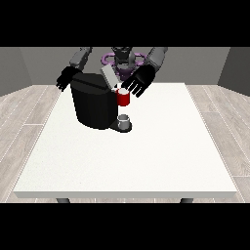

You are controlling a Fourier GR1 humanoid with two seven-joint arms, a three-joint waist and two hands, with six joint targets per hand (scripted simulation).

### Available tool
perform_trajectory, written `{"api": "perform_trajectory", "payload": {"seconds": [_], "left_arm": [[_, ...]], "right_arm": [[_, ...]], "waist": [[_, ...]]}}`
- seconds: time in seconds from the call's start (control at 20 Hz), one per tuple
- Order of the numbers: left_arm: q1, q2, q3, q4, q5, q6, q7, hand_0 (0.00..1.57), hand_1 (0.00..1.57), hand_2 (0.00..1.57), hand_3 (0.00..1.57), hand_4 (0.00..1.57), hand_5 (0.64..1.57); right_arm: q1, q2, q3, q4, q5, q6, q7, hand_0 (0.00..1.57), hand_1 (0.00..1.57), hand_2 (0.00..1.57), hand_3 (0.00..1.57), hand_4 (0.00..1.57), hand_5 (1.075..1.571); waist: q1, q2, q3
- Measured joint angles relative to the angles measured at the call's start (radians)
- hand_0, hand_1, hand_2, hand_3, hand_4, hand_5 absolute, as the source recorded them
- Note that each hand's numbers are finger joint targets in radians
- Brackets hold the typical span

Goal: Insert the coffee pod into the coffee machine and close the lid

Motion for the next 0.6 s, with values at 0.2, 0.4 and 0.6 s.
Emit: {"api": "perform_trajectory", "payload": {"seconds": [0.2, 0.4, 0.6], "left_arm": [[0.006, 0.014, -0.015, 0.01, -0.018, -0.017, -0.027, 0.0, 0.0, 0.0, 0.0, 0.0, 1.571], [0.006, 0.019, -0.04, 0.01, -0.044, -0.038, -0.034, 0.0, 0.0, 0.0, 0.0, 0.0, 1.571], [-0.005, 0.027, -0.048, 0.01, -0.057, -0.063, -0.033, 0.0, 0.0, 0.0, 0.0, 0.0, 1.571]], "right_arm": [[0.001, 0.003, 0.014, -0.018, 0.008, -0.003, 0.019, 0.0, 0.0, 0.0, 0.0, 0.45, 1.571], [-0.01, -0.007, -0.008, 0.003, 0.0, -0.006, 0.007, 0.0, 0.0, 0.0, 0.0, 0.44, 1.571], [-0.008, -0.012, -0.021, 0.023, -0.003, -0.007, -0.01, 0.0, 0.0, 0.0, 0.0, 0.35, 1.571]], "waist": [[-0.006, -0.001, -0.0002], [0.004, 0.005, -0.0005], [0.012, -0.001, -0.0007]]}}
